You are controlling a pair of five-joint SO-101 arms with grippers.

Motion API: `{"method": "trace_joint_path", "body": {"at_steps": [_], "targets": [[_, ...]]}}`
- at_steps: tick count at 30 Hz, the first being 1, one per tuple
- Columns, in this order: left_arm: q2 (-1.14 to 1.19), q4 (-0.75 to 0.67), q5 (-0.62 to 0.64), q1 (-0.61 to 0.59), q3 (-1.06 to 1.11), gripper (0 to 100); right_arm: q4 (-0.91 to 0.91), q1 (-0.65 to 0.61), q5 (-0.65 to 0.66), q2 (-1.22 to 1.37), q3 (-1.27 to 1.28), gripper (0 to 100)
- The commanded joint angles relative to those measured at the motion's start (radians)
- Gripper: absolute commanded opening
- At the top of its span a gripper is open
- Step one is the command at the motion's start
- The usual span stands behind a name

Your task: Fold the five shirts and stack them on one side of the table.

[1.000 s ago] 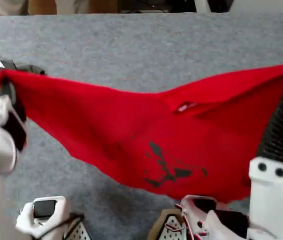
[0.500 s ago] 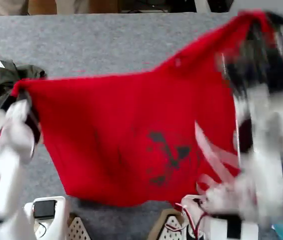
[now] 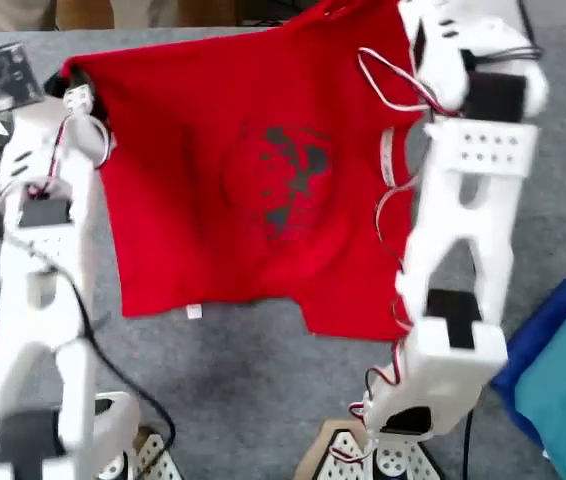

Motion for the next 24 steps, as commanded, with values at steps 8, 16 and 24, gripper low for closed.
{"method": "trace_joint_path", "body": {"at_steps": [8,16,24], "targets": [[0.404,0.143,0.006,-0.044,-0.489,2,-0.048,-0.027,0.000,0.108,-0.033,0.5],[0.423,0.609,-0.089,-0.037,-0.640,2,0.281,-0.024,0.161,0.108,-0.035,0.5],[0.421,0.948,-0.284,0.014,-0.646,2,0.523,-0.024,0.267,0.084,-0.027,0.5]]}}
